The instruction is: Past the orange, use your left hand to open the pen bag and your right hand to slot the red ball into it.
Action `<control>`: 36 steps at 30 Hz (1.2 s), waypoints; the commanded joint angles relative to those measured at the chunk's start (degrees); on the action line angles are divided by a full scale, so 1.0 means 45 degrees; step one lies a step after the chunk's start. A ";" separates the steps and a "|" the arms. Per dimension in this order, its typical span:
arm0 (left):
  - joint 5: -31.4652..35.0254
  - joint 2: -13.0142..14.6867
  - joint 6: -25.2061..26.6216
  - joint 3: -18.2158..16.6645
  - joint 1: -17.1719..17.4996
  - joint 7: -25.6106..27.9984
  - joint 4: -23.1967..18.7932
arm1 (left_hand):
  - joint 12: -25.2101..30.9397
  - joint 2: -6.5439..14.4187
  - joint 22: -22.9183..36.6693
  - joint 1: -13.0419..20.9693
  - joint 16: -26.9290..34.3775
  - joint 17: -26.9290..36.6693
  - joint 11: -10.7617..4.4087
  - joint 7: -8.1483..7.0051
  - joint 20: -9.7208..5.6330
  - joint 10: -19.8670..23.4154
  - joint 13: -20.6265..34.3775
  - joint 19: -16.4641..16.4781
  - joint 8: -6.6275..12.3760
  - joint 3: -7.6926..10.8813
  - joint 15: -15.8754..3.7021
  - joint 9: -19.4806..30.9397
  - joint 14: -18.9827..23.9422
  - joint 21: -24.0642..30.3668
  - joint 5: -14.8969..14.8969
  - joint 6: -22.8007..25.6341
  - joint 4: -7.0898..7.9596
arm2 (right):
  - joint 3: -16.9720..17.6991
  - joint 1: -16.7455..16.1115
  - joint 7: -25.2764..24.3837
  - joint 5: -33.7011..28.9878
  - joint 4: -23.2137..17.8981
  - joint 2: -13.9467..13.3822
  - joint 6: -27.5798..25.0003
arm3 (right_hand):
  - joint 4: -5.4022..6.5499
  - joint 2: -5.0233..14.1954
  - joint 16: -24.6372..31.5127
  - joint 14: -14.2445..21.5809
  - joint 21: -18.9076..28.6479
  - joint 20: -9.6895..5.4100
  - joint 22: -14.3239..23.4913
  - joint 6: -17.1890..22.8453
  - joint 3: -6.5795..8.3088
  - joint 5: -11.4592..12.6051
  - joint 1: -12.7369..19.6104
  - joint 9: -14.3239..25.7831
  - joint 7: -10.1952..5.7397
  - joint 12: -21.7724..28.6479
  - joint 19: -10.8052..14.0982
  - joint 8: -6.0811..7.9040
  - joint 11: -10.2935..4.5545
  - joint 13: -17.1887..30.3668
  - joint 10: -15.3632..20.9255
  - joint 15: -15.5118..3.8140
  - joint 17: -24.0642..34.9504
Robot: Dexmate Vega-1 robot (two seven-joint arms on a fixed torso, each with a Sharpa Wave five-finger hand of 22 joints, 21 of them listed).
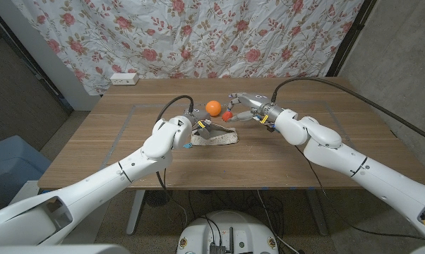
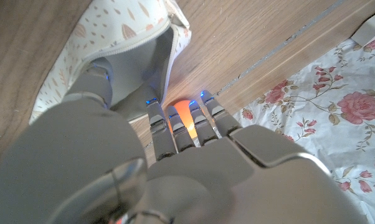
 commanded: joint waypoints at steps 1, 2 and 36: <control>-0.0126 -0.0032 -0.0144 0.0066 -0.0160 -0.0012 0.0139 | 0.0078 0.0047 0.0034 -0.0090 0.0060 0.0069 0.0061 0.0014 -0.0045 -0.0054 0.0026 -0.0067 0.0056 -0.0053 -0.0575 0.0040 -0.0060 -0.0013 -0.0022 -0.0072 0.0010 | -0.0418 0.0392 0.0303 -0.0212 0.0463 0.0310 0.0110 | 0.0002 0.0067 -0.0004 0.0037 -0.0041 -0.0015 0.0044 -0.0039 -0.0034 0.0064 0.0040 0.0037 -0.0036 -0.0016 0.0015 0.0064 0.0016 0.0011 -0.0026 0.0071 0.0077; -0.0110 -0.0060 -0.0095 0.0072 -0.0165 -0.0019 0.0153 | 0.0077 0.0048 0.0034 -0.0094 0.0064 0.0069 0.0043 0.0007 -0.0064 -0.0059 0.0026 -0.0079 0.0059 -0.0059 -0.0587 0.0040 -0.0055 -0.0017 -0.0022 -0.0071 0.0009 | -0.0457 0.0413 0.0303 -0.0251 0.0505 0.0330 0.0124 | 0.0002 0.0070 -0.0006 0.0035 -0.0038 -0.0012 0.0044 -0.0039 -0.0035 0.0064 0.0041 0.0034 -0.0036 -0.0015 0.0017 0.0063 0.0055 0.0011 -0.0025 0.0072 0.0077; -0.0307 0.0051 -0.0212 0.0111 -0.0060 0.0248 0.0040 | 0.0107 0.0063 0.0025 -0.0274 0.0089 0.0068 0.0097 0.0027 -0.0235 -0.0025 0.0025 -0.0203 0.0069 -0.0239 -0.0519 0.0035 -0.0032 -0.0024 -0.0032 -0.0236 0.0024 | -0.1194 0.0777 0.0549 -0.0593 0.1258 0.0952 0.0130 | 0.0001 0.0092 -0.0024 0.0070 -0.0009 -0.0014 0.0045 0.0019 -0.0082 0.0059 0.0046 -0.0011 -0.0034 -0.0019 0.0019 0.0059 0.0018 0.0011 -0.0075 0.0063 0.0091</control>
